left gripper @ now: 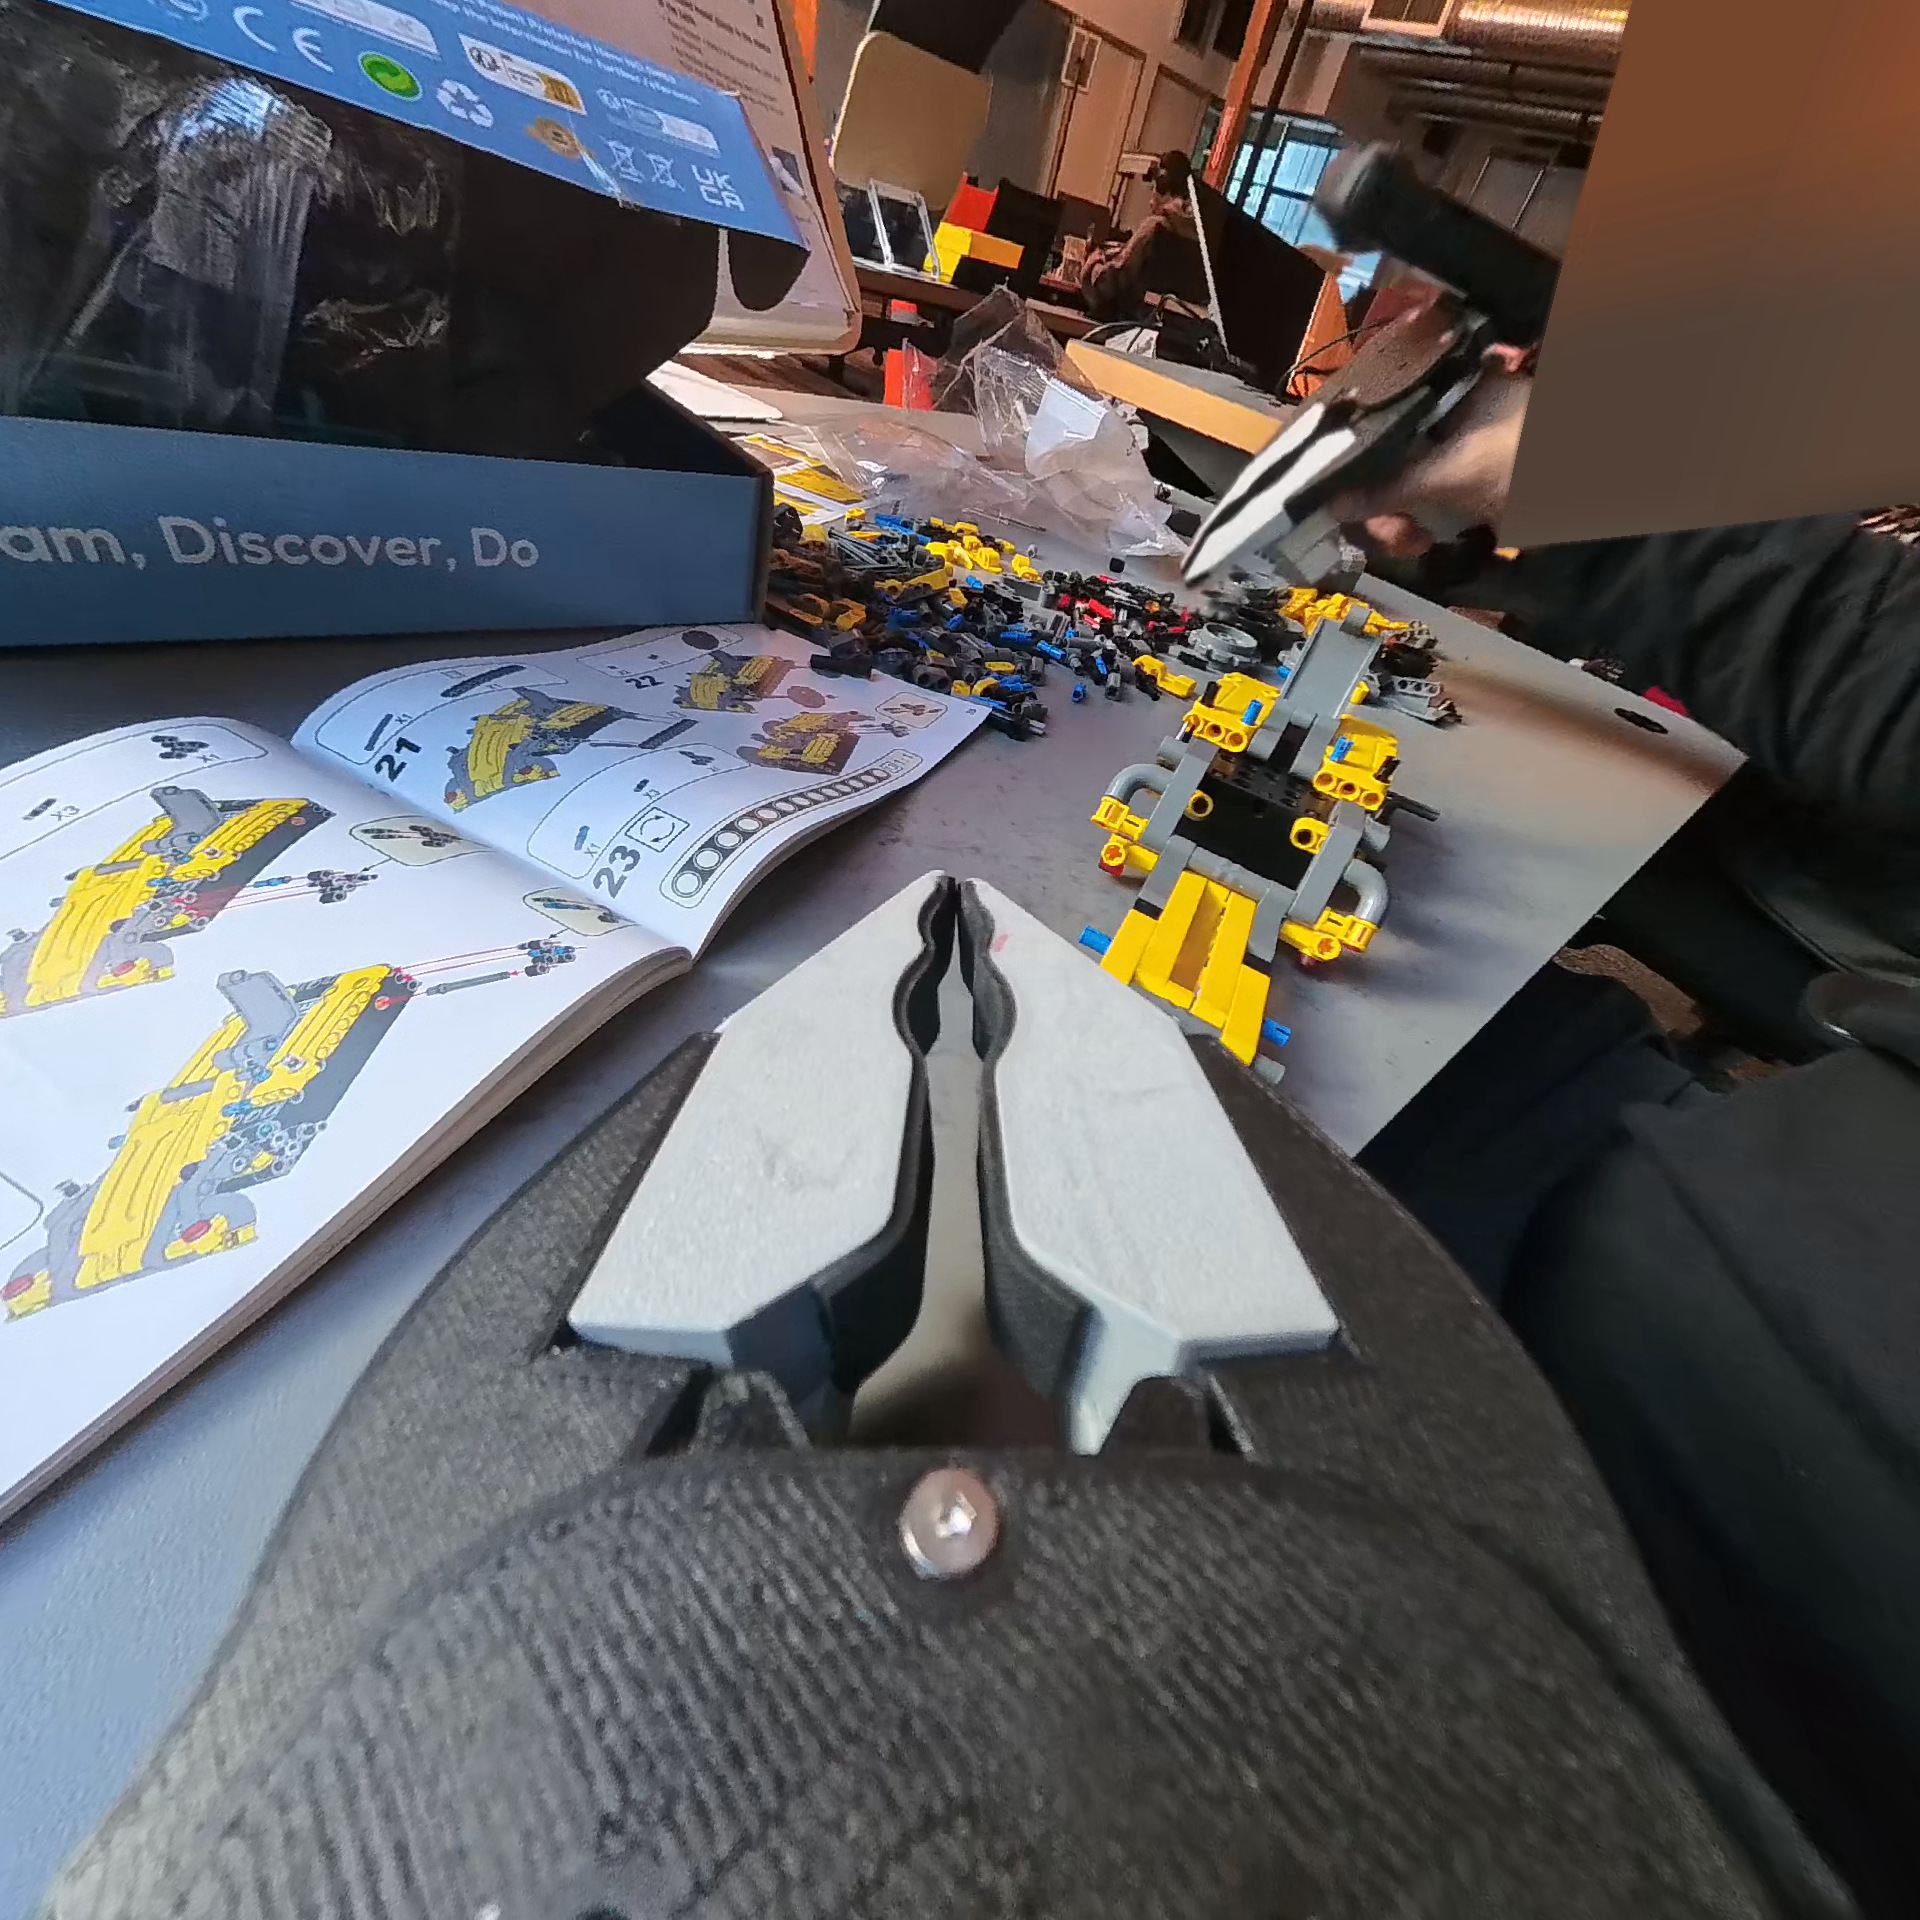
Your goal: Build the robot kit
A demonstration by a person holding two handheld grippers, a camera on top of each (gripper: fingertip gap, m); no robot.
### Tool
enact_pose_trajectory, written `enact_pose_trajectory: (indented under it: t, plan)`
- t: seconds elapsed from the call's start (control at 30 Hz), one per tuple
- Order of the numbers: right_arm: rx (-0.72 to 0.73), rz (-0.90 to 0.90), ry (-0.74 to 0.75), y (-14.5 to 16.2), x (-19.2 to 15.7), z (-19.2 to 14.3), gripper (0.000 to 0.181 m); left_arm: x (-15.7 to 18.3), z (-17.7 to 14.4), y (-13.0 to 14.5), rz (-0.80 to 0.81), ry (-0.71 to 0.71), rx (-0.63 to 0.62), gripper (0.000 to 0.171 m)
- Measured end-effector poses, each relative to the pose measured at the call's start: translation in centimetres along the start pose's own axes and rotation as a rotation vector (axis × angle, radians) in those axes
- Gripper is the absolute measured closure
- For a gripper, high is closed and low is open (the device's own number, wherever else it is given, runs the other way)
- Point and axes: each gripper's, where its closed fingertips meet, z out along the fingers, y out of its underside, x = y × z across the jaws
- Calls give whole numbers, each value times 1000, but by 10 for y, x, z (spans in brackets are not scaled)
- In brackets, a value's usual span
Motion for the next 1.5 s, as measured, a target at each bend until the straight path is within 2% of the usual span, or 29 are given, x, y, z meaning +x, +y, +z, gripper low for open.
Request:
enact_pose_trajectory:
  t: [0.13,0.23,0.33,0.4,0.5,0.7,0.77,0.87,0.93,1.03,1.1,1.17,1.23,1.27,1.3,1.43,1.5]
  plan:
    - [95,-3,-196,-30,-42,-2,166,0,0,0,-2,4,0,171]
    - [41,-126,-199,-32,-60,17,166,0,0,0,-2,4,1,171]
    - [-44,-168,-214,-24,-68,34,165,1,0,0,-3,7,0,171]
    - [-90,-173,-241,-16,-69,32,181,1,0,0,-3,11,0,171]
    - [-109,-195,-195,-11,-61,26,179,1,0,0,-2,13,1,171]
    - [36,-172,-209,-41,-69,26,164,1,0,-1,-3,14,2,171]
    - [4,-209,-244,-39,-79,34,162,1,0,-1,-5,15,2,171]
    - [-81,-232,-276,-27,-84,37,174,1,0,0,-5,18,0,171]
    - [-126,-246,-291,-19,-85,34,173,2,0,0,-8,22,-1,171]
    - [-62,-265,-225,-36,-79,33,173,2,0,-1,-9,25,1,171]
    - [23,-229,-257,-55,-89,33,167,2,0,-1,-8,25,1,171]
    - [-3,-235,-290,-53,-98,37,166,2,0,-1,-8,27,1,171]
    - [-51,-284,-241,-44,-94,42,169,3,-1,-1,-8,31,2,171]
    - [-57,-286,-235,-44,-93,39,178,3,-1,-1,-7,33,2,171]
    - [-59,-280,-216,-46,-89,37,174,3,-1,-1,-6,33,3,171]
    - [92,-191,-172,-73,-76,22,167,3,-1,-1,-6,35,4,171]
    - [68,-139,-137,-66,-64,25,167,3,-1,-1,-7,36,4,171]
